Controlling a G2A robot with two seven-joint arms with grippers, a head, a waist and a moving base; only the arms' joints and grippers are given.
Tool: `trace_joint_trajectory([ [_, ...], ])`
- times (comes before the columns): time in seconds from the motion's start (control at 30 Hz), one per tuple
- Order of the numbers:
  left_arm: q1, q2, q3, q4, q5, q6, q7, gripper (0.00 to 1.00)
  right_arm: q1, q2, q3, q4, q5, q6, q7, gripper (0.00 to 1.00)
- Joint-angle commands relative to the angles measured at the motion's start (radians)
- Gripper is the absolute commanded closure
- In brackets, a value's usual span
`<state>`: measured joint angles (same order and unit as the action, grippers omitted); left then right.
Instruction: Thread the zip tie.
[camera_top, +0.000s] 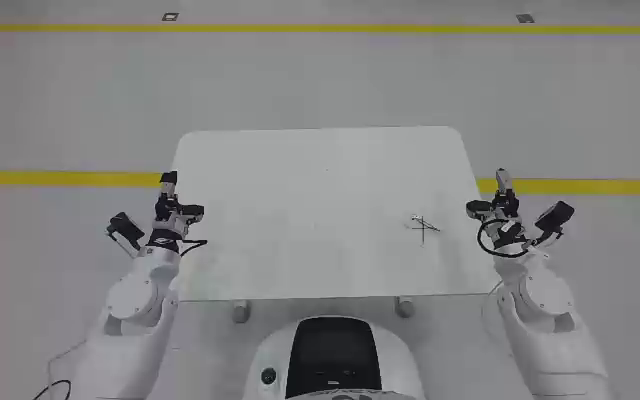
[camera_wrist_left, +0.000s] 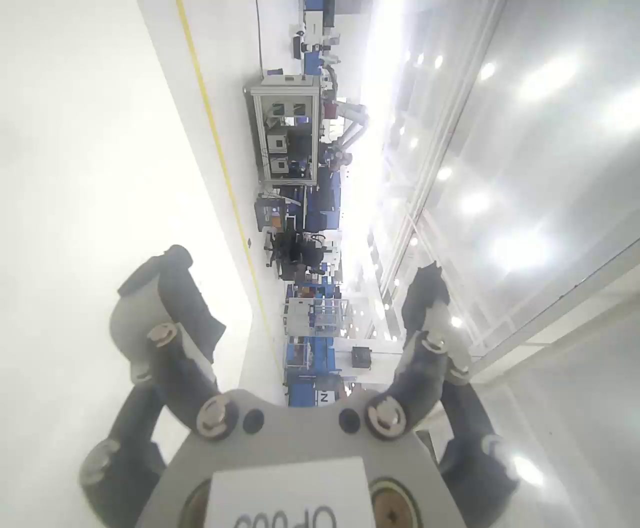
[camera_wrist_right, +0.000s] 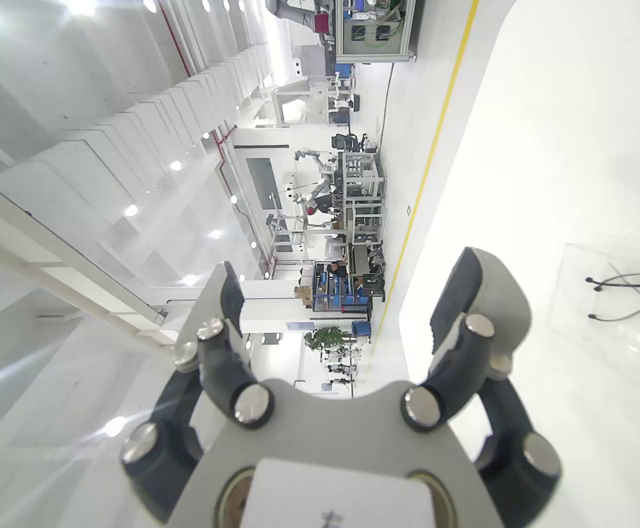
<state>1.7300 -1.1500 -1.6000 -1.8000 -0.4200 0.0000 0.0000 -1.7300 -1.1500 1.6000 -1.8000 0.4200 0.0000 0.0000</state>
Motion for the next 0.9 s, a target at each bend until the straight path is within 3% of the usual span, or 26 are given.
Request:
trace_joint_trajectory([
  [0.0,0.000,0.000,0.000,0.000,0.000,0.000,0.000,0.00,0.000,0.000,0.000,0.000,0.000,0.000,0.000,0.00],
  [0.03,0.000,0.000,0.000,0.000,0.000,0.000,0.000,0.00,0.000,0.000,0.000,0.000,0.000,0.000,0.000,0.22],
  [0.07,0.000,0.000,0.000,0.000,0.000,0.000,0.000,0.22,0.000,0.000,0.000,0.000,0.000,0.000,0.000,0.00],
  [0.1,0.000,0.000,0.000,0.000,0.000,0.000,0.000,0.00,0.000,0.000,0.000,0.000,0.000,0.000,0.000,0.00],
  [0.13,0.000,0.000,0.000,0.000,0.000,0.000,0.000,0.22,0.000,0.000,0.000,0.000,0.000,0.000,0.000,0.22],
  [0.17,0.000,0.000,0.000,0.000,0.000,0.000,0.000,0.00,0.000,0.000,0.000,0.000,0.000,0.000,0.000,0.22],
  [0.2,0.000,0.000,0.000,0.000,0.000,0.000,0.000,0.22,0.000,0.000,0.000,0.000,0.000,0.000,0.000,0.00],
  [0.23,0.000,0.000,0.000,0.000,0.000,0.000,0.000,0.00,0.004,0.001,-0.003,-0.020,-0.024,-0.018,0.019,0.00],
  [0.33,0.000,0.000,0.000,0.000,0.000,0.000,0.000,0.00,-0.014,0.008,-0.003,-0.024,-0.133,-0.055,0.097,0.00],
  [0.43,0.000,0.000,0.000,0.000,0.000,0.000,0.000,0.00,-0.007,0.015,-0.004,-0.023,-0.199,-0.002,0.190,0.00],
  [0.7,0.000,0.000,0.000,0.000,0.000,0.000,0.000,0.00,-0.005,0.015,0.003,-0.014,-0.212,0.007,0.173,0.00],
  [0.87,0.000,0.000,0.000,0.000,0.000,0.000,0.000,0.00,-0.009,0.017,-0.010,-0.030,-0.283,-0.043,0.225,0.00],
])
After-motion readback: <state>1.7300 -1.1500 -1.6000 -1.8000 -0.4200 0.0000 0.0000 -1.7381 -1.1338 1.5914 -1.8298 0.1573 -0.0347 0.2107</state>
